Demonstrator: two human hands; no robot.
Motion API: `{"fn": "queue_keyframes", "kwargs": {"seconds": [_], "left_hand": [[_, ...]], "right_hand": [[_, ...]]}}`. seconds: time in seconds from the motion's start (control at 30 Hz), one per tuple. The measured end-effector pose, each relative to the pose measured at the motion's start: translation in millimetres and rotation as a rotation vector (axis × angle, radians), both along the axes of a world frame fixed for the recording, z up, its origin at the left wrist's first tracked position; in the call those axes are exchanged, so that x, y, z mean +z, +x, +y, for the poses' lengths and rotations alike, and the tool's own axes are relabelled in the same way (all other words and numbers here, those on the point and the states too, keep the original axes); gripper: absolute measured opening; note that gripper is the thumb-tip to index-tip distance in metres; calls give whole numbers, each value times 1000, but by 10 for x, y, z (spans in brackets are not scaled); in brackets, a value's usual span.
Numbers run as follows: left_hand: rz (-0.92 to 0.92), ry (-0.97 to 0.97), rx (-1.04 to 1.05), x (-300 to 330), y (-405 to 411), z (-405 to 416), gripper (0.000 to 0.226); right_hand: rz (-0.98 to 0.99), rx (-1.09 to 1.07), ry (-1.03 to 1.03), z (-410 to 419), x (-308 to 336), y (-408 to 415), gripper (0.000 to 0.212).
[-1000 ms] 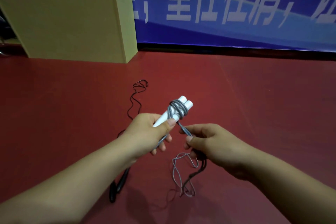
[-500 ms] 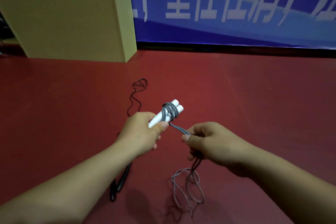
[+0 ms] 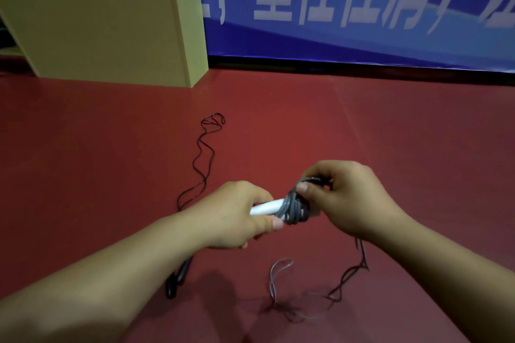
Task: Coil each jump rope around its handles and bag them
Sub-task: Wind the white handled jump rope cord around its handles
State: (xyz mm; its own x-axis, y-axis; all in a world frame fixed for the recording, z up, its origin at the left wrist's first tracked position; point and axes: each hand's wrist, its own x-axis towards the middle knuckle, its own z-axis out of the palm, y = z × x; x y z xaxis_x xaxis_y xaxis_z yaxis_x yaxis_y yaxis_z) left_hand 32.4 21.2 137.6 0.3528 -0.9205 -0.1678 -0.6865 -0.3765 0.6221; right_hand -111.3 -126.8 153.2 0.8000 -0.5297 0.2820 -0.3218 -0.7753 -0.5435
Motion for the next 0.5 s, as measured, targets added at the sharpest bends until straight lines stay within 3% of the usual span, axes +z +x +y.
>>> {"fn": "queue_keyframes", "kwargs": {"seconds": [0.17,0.4,0.5], "left_hand": [[272,1,-137,93,-57,35,15],[631,13,-267,193,-94,73,11],[722,10,-322,215,-85,86,13]], "right_hand": [[-128,2,604,-76,95,-52,16],[-171,92,1076,-158,173,-82,14],[-178,118,1145,-183,152,-95,15]]}}
